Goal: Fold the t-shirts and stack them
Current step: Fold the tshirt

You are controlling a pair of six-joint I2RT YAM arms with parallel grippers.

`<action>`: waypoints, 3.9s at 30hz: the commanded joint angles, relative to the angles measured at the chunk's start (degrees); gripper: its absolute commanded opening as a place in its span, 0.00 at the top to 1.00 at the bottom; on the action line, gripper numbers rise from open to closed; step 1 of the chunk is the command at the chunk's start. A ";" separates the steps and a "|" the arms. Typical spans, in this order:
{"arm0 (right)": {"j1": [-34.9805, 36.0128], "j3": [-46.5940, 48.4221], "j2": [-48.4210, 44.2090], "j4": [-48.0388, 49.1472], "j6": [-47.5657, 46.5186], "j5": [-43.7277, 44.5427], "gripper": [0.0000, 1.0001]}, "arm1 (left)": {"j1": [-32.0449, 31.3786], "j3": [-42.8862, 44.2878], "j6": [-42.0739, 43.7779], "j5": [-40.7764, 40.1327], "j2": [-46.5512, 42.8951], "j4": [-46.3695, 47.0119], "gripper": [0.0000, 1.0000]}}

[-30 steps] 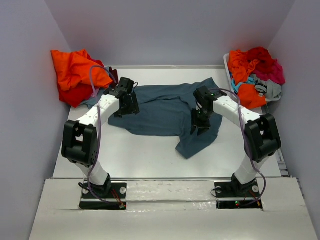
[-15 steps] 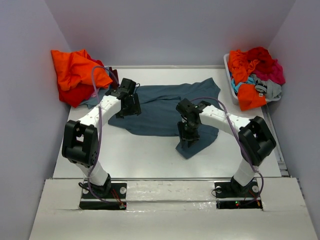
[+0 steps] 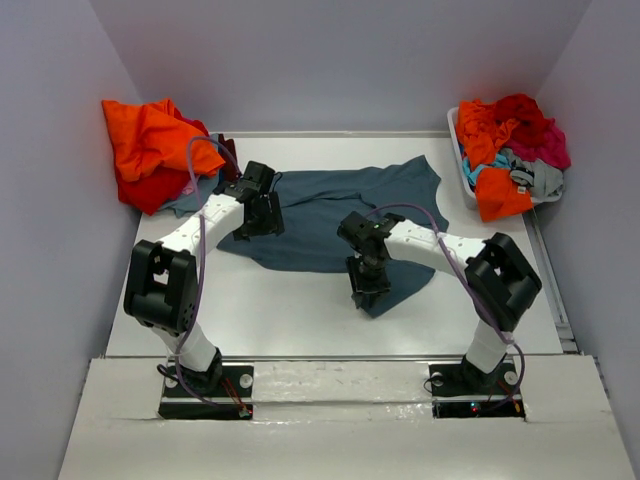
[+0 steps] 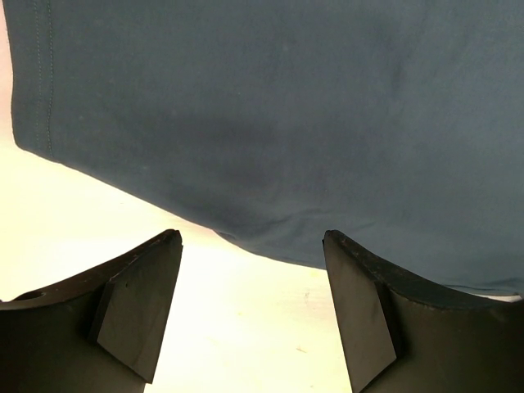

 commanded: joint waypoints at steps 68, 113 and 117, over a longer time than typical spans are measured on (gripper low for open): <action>-21.71 34.88 12.11 -8.65 -2.06 23.32 0.93 | -0.30 0.34 2.49 0.17 -0.89 -1.05 0.18; -28.32 44.47 26.01 -7.69 -6.54 17.61 0.51 | 3.57 -4.32 -0.67 -3.08 2.88 1.24 0.18; -28.32 43.50 22.94 -8.56 -6.54 17.78 0.45 | 3.57 -2.12 0.12 -2.99 5.16 1.06 0.18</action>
